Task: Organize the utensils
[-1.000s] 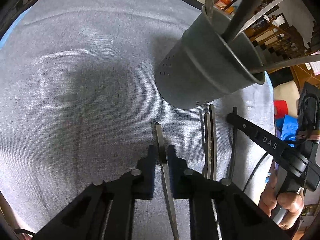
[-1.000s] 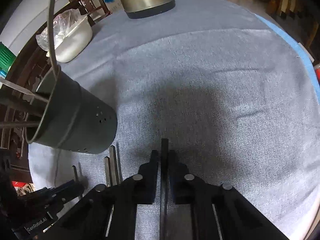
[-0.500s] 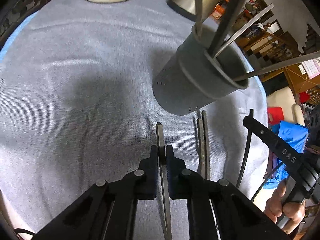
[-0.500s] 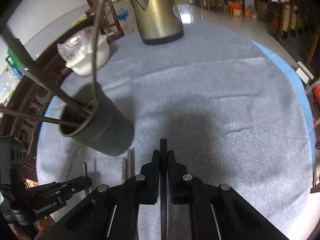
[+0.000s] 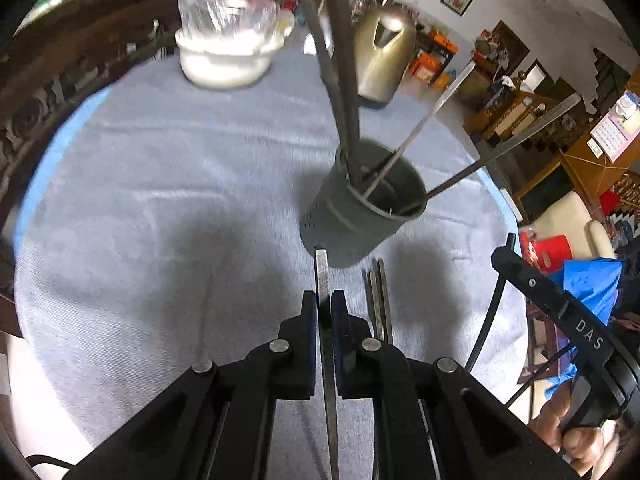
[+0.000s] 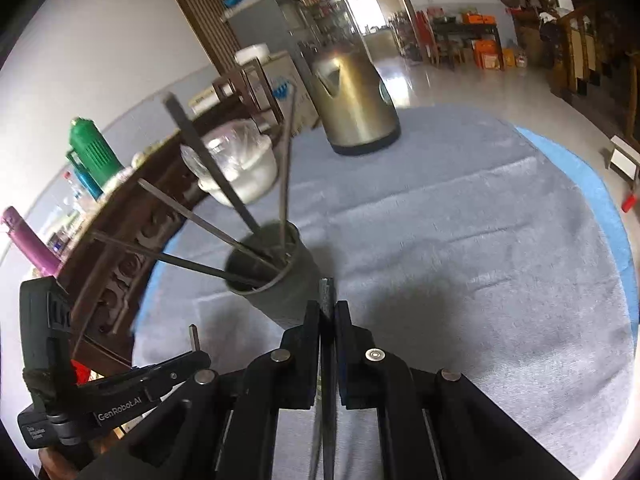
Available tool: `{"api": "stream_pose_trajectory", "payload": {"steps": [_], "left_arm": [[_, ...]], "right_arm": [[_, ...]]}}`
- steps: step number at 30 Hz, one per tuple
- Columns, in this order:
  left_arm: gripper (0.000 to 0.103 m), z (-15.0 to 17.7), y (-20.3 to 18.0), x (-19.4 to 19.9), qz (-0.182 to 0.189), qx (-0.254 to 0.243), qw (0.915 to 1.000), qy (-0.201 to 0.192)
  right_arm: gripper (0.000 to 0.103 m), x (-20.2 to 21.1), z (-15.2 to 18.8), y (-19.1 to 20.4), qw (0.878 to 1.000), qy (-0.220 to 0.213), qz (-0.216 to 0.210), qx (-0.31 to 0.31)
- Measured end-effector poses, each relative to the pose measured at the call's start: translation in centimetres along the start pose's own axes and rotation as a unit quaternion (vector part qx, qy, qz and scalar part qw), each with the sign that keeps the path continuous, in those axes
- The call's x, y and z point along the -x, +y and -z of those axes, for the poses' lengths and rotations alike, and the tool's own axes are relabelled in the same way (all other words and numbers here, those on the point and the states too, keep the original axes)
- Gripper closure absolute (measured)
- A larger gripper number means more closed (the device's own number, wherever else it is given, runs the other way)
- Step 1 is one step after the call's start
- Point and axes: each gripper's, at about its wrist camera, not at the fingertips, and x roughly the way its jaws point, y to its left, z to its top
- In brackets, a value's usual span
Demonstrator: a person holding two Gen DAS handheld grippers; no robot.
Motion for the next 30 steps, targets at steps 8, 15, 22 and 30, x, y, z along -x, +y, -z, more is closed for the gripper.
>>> {"api": "stream_pose_trajectory", "payload": {"steps": [8,15,22,30], "left_arm": [[0.096,0.0,-0.5,2.6,-0.026,-0.013,0.9985,-0.046],[0.096,0.2,-1.0,3.2,-0.038,-0.026,0.9968,-0.065],[0.096,0.3,-1.1,3.6,-0.045,-0.028,0.9961,-0.07],[0.096,0.5,-1.2,4.4,-0.049,-0.028,0.9952,-0.08]], "right_arm": [[0.095,0.3,0.5,-0.6,1.0,-0.017,-0.014,-0.018],[0.095,1.2,0.7,-0.6,0.999,-0.029,-0.023,-0.025],[0.095,2.1,0.7,-0.5,0.998,-0.04,-0.034,-0.027],[0.095,3.2,0.8,-0.5,0.997,-0.053,-0.048,-0.031]]}}
